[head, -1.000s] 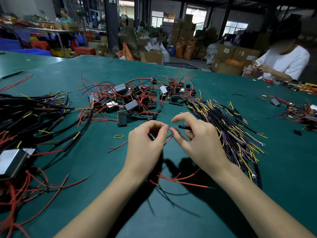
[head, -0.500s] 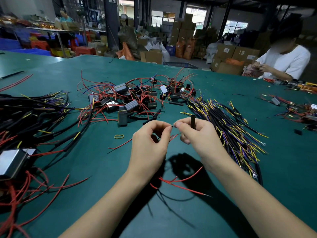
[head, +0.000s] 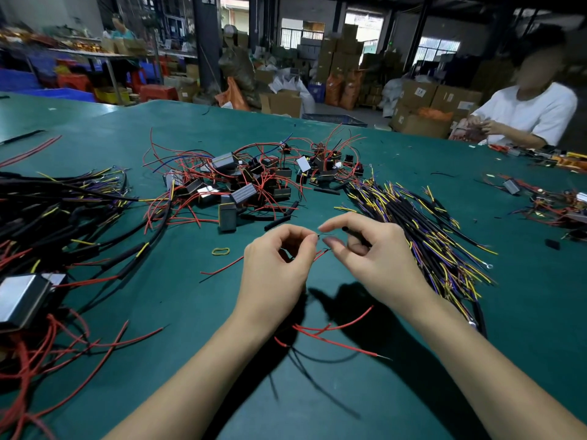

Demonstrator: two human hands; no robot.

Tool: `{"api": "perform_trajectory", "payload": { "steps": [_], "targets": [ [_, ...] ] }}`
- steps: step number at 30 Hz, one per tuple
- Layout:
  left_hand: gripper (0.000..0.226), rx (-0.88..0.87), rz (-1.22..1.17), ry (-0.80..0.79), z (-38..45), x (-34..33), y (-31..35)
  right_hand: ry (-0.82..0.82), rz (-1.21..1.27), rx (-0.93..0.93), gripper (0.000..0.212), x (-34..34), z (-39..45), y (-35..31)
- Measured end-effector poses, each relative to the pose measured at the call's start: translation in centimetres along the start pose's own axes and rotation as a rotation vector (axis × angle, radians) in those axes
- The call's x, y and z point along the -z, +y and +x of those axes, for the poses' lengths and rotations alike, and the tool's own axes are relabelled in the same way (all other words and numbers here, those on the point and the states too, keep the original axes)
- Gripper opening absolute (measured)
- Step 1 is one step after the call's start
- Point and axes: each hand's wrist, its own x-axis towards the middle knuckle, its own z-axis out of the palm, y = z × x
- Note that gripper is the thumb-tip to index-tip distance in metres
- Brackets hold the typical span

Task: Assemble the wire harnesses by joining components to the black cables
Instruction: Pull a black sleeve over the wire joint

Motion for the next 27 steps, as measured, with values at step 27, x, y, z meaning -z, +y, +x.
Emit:
{"api": "perform_trajectory", "payload": {
  "steps": [27],
  "targets": [
    [0.006, -0.037, 0.041, 0.113, -0.1, 0.0, 0.1, 0.212, 0.789, -0.517, 0.027, -0.1, 1.4, -1.5]
  ]
}}
